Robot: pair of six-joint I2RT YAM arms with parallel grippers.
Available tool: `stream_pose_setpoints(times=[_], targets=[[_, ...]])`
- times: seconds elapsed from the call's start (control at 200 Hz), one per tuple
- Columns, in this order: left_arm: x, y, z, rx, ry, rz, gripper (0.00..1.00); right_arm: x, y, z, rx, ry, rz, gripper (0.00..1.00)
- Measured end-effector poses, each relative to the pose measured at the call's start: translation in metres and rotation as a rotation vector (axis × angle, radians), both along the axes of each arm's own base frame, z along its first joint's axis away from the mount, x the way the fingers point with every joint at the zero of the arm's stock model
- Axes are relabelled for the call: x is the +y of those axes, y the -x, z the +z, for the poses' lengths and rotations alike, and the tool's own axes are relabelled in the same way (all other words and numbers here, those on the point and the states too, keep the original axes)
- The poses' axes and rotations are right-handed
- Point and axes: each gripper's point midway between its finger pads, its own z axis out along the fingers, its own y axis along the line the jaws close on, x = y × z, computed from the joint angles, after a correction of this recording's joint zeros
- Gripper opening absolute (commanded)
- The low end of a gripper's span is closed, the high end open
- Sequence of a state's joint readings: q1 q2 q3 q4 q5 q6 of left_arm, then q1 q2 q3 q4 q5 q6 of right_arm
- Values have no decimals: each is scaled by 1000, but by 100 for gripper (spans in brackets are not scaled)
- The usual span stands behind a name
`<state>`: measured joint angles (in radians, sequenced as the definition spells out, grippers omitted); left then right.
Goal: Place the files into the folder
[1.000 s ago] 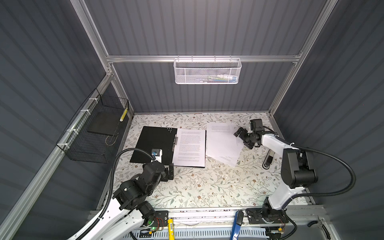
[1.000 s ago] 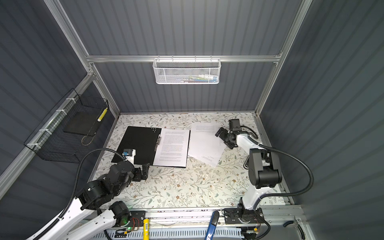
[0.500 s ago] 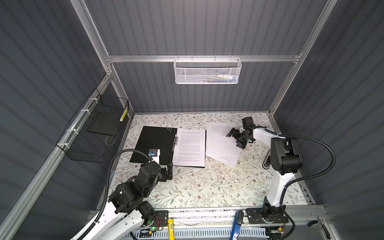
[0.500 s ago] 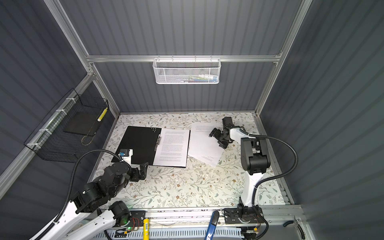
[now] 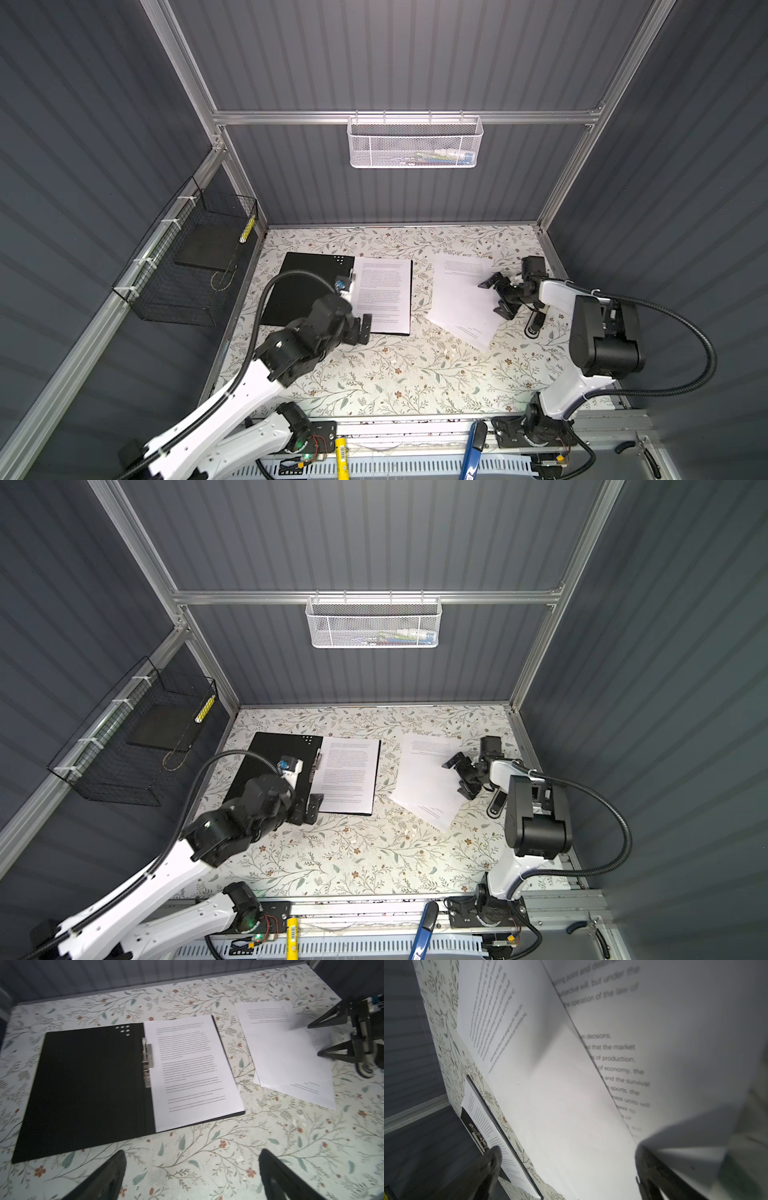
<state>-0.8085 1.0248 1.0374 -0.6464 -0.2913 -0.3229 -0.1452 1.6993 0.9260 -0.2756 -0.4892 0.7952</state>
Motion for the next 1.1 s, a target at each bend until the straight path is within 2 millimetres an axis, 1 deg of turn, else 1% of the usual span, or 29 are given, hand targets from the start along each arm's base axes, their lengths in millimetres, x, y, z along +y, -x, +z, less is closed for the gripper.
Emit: stream_pose_setpoints(times=[0.055, 0.085, 0.125, 0.155, 0.19, 0.255, 0.315, 0.35, 0.39, 0.425, 0.505, 0.565, 0.635, 0.69, 0.77, 0.87, 0.93, 0.99, 1.1], targets=[[-38, -17, 13, 36, 36, -68, 100, -11, 9, 1, 9, 8, -27, 99], [-59, -25, 17, 55, 60, -103, 100, -14, 13, 3, 10, 15, -28, 99], [-82, -34, 17, 80, 85, -146, 100, -14, 16, 9, -4, 28, -17, 99], [-100, -38, 11, 107, 96, -179, 100, -14, 17, 17, -29, 43, -3, 99], [-119, -42, 1, 147, 102, -217, 100, -12, 16, 27, -65, 62, 13, 99], [-153, -43, -22, 223, 92, -278, 100, -13, 11, 54, -163, 108, 36, 99], [-186, -41, -43, 283, 80, -338, 100, -14, 5, 76, -241, 136, 47, 99], [-205, -38, -57, 317, 73, -374, 100, -15, -1, 84, -267, 144, 52, 99], [-225, -34, -74, 355, 66, -410, 100, -17, -11, 92, -286, 153, 62, 99], [-239, -32, -87, 386, 62, -433, 100, -19, -23, 97, -298, 160, 70, 99], [-267, -26, -120, 459, 55, -476, 100, -22, -56, 101, -312, 174, 92, 99], [-280, -25, -142, 501, 48, -488, 100, -23, -75, 99, -314, 178, 105, 99], [-287, -27, -166, 543, 37, -484, 100, -24, -92, 90, -303, 185, 121, 99], [-288, -28, -180, 569, 33, -475, 100, -25, -103, 83, -284, 195, 129, 99], [-288, -27, -193, 596, 31, -467, 100, -27, -117, 73, -256, 202, 143, 99], [-289, -28, -196, 598, 41, -467, 100, -29, -141, 64, -226, 209, 167, 99], [-288, -30, -197, 593, 49, -466, 100, -30, -151, 58, -216, 215, 178, 99], [-286, -32, -197, 588, 60, -464, 100, -32, -152, 46, -187, 222, 186, 99], [-284, -34, -197, 582, 68, -464, 100, -34, -149, 25, -117, 228, 201, 99]])
